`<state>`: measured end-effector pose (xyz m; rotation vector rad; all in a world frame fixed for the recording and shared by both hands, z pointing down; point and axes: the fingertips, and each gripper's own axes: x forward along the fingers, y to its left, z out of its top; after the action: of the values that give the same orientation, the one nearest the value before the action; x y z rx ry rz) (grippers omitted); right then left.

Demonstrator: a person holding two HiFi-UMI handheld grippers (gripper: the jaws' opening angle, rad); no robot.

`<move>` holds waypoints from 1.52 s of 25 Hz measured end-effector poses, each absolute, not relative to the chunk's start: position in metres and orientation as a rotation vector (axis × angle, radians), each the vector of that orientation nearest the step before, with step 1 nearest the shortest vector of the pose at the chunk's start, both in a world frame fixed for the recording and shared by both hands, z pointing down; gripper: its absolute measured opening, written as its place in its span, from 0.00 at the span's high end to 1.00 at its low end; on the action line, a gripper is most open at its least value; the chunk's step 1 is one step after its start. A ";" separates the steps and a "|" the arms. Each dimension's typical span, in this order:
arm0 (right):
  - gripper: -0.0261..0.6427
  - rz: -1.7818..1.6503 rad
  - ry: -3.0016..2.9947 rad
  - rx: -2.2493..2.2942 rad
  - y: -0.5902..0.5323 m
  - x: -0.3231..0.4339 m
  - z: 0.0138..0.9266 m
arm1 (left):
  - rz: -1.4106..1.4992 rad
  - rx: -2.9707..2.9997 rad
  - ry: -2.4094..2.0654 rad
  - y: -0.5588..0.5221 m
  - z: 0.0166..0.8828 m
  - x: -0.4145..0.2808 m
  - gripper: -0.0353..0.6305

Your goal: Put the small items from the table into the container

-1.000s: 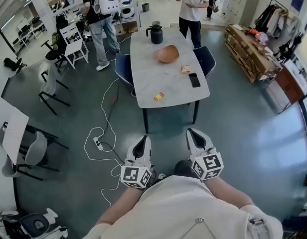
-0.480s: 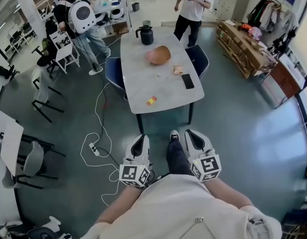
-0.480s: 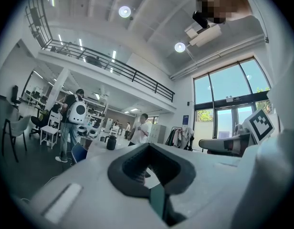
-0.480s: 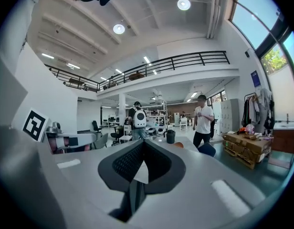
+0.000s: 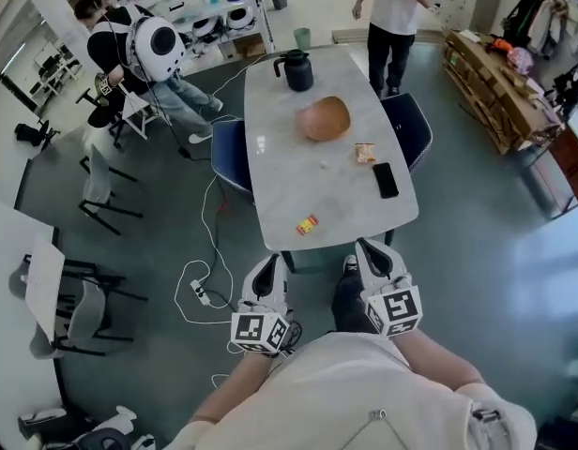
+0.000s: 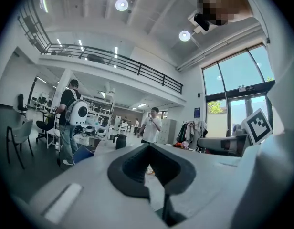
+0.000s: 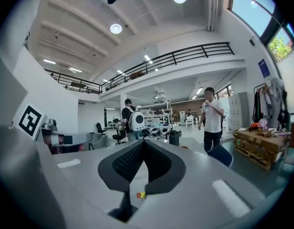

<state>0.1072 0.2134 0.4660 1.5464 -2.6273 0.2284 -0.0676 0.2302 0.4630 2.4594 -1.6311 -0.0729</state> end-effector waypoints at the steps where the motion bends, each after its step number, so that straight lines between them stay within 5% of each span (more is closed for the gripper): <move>1: 0.92 0.236 -2.637 1.537 0.187 0.112 0.466 | -0.069 2.454 -1.640 0.207 0.462 -0.063 0.94; 14: 0.92 0.347 -2.700 1.353 -0.078 0.157 0.470 | 0.009 2.363 -1.793 -0.018 0.436 -0.018 0.94; 20: 0.92 0.347 -2.703 1.341 -0.120 0.132 0.467 | 0.074 2.301 -1.773 -0.055 0.451 -0.040 0.94; 33: 0.92 0.484 -2.427 1.403 -0.149 0.203 0.542 | 0.029 2.368 -1.662 -0.103 0.467 0.013 0.94; 38: 0.74 0.629 -2.253 1.295 -0.174 0.228 0.641 | 0.065 2.347 -1.650 -0.104 0.481 0.013 0.94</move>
<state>0.2279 -0.1739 0.6409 1.2953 -2.2534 0.6285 0.0128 -0.1039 0.4805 2.3469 -1.6504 0.0645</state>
